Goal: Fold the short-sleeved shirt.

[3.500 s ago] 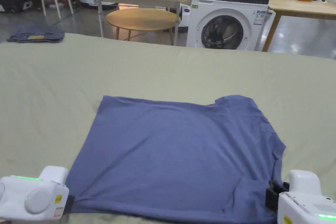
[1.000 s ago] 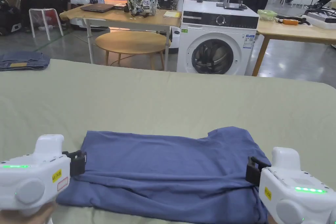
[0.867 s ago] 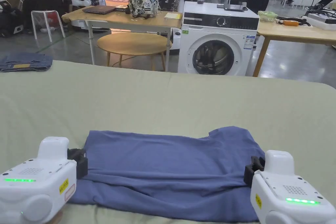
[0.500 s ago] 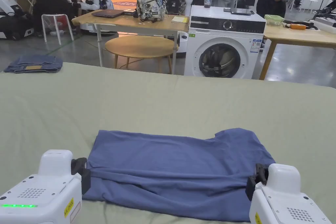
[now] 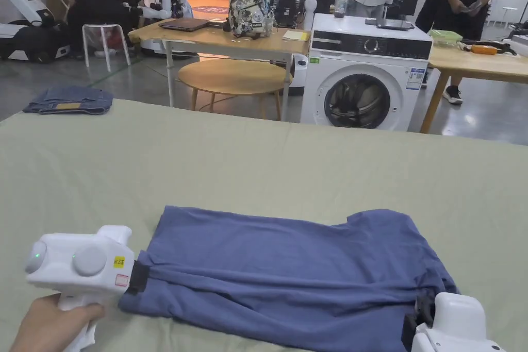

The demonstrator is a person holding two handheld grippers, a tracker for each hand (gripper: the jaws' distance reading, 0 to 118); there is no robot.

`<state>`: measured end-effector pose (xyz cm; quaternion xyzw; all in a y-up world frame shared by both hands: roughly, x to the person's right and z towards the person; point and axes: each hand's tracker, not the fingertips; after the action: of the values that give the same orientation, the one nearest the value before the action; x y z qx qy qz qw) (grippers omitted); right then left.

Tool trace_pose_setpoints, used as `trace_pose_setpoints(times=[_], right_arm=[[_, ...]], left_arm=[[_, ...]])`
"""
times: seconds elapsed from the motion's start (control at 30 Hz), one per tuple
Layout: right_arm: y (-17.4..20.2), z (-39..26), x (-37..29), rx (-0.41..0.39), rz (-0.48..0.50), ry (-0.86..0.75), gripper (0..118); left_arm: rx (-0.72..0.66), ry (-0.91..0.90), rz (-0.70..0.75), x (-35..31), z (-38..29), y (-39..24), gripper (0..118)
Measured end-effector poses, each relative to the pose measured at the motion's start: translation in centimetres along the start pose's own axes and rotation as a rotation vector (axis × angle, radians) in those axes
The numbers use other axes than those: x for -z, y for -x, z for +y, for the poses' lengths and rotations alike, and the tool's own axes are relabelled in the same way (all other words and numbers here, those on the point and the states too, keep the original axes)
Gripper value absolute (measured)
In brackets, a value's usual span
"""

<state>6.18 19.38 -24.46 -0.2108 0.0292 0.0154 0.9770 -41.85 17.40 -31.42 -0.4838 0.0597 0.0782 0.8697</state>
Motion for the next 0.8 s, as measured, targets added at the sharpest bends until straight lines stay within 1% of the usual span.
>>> trace_pose_setpoints(times=[0.03, 0.07, 0.1, 0.13, 0.2, 0.23, 0.27, 0.33, 0.4, 0.47, 0.5, 0.53, 0.57, 0.63, 0.7, 0.8], right_arm=[[-0.1, -0.2, 0.1, -0.001, -0.002, 0.008, 0], [-0.2, -0.4, 0.1, -0.002, -0.006, 0.014, 0], [-0.5, -0.6, 0.1, -0.002, -0.009, 0.020, 0], [-0.6, -0.8, 0.2, -0.001, -0.009, 0.027, 0], [-0.8, -1.1, 0.3, -0.001, -0.010, 0.044, 0], [-0.9, -1.3, 0.2, -0.002, -0.011, 0.048, 0], [-1.0, -1.5, 0.2, -0.002, -0.014, 0.051, 0], [-1.3, -1.7, 0.2, 0.005, -0.017, 0.058, 0], [-1.5, -1.9, 0.3, 0.012, -0.015, 0.066, 0], [-1.6, -2.0, 0.5, 0.013, -0.016, 0.074, 0], [-1.7, -2.1, 0.5, 0.015, -0.015, 0.077, 0], [-1.8, -2.2, 0.6, 0.018, -0.016, 0.080, 0], [-1.9, -2.2, 0.7, 0.021, -0.015, 0.083, 0], [-2.3, -2.1, 0.9, 0.027, -0.012, 0.096, 0], [-3.0, -1.9, 1.1, 0.027, -0.008, 0.113, 0], [-4.9, -1.3, 2.1, 0.025, -0.016, 0.172, 0]], left_arm=[[0.003, 0.016, 0.021, 0.5, 0.3, -0.2, 29], [0.009, 0.043, 0.034, 1.1, 0.5, -0.3, 37], [0.010, 0.095, 0.046, 2.0, 0.6, -0.4, 47], [0.010, 0.166, 0.080, 2.6, 0.4, -0.6, 62], [0.034, 0.296, 0.128, 4.0, -0.4, -1.0, 64], [0.044, 0.312, 0.134, 4.5, -0.9, -1.2, 64], [0.052, 0.242, 0.123, 4.1, -1.4, -1.4, 64], [0.051, 0.215, 0.130, 3.5, -1.7, -1.7, 63], [0.040, 0.207, 0.119, 3.3, -1.8, -1.3, 57], [0.034, 0.195, 0.102, 3.0, -2.2, -1.5, 43], [0.039, 0.189, 0.096, 2.8, -2.4, -1.7, 34], [0.047, 0.183, 0.092, 2.7, -2.3, -1.6, 16], [0.055, 0.173, 0.079, 2.5, -2.5, -1.7, 3], [0.054, 0.154, 0.058, 2.1, -3.0, -1.6, 0], [0.053, 0.137, 0.040, 1.6, -3.3, -1.2, 0], [0.015, 0.094, -0.005, 0.3, -3.9, -0.4, 0]])
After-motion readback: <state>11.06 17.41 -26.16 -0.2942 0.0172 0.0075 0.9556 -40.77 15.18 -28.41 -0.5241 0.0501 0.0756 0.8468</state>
